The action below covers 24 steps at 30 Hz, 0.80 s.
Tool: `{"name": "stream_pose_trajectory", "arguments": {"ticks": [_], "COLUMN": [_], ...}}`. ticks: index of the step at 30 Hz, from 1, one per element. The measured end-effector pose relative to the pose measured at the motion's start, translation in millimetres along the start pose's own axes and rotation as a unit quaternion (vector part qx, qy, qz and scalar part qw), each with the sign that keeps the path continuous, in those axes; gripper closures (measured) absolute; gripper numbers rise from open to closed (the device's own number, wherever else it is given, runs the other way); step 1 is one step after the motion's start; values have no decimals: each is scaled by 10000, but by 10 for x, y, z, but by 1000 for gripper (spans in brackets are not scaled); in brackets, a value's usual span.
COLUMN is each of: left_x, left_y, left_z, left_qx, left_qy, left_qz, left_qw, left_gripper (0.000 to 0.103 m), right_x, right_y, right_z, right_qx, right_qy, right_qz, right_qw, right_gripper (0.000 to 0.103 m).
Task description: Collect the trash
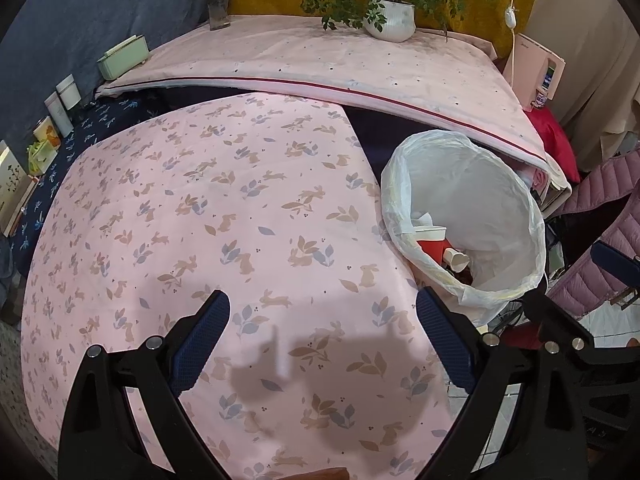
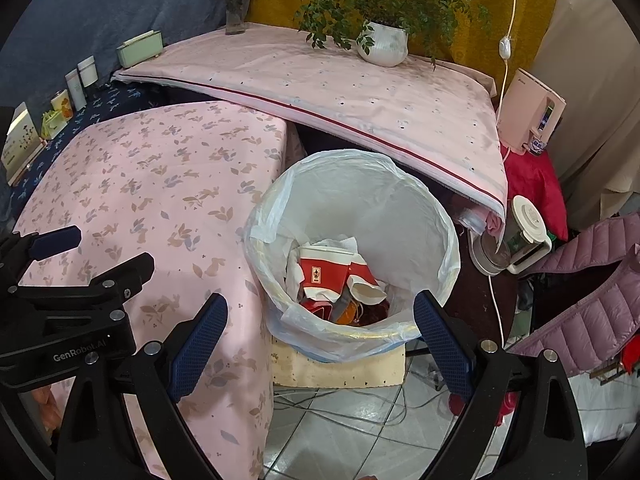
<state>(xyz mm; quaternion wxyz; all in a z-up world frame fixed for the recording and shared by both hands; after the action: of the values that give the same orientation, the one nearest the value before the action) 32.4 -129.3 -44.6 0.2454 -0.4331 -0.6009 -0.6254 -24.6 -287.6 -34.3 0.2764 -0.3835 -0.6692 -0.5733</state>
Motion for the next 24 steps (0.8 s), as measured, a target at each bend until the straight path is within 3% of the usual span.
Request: {"name": "stream_pose_trajectory", "arguments": {"ticks": [24], "left_x": [-3], "left_y": [-42], "left_z": [-1], "left_qx": [53], "left_qy": [-3], "left_qz": [11], "left_qw": [10000], "left_gripper": [13], "right_x": [5], "right_y": [-64], "right_z": [9], "right_qx": [-41], "right_qy": [-20], "right_qz": [17], "right_qw": [10000], "right_gripper": [13]}}
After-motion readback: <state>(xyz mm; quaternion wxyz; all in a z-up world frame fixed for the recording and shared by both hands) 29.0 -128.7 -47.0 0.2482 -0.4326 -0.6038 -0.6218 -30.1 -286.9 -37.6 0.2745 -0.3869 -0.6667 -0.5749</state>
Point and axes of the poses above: each gripper's, at about its wrist camera, not at the fingertips, and x roughly against the way its jaws point, z to its left, y to its top, the point moved 2 cm from there along -x, roughly the way its jaws point, and after that the axes turned 8 degrees about x, right-handed, at the moved point
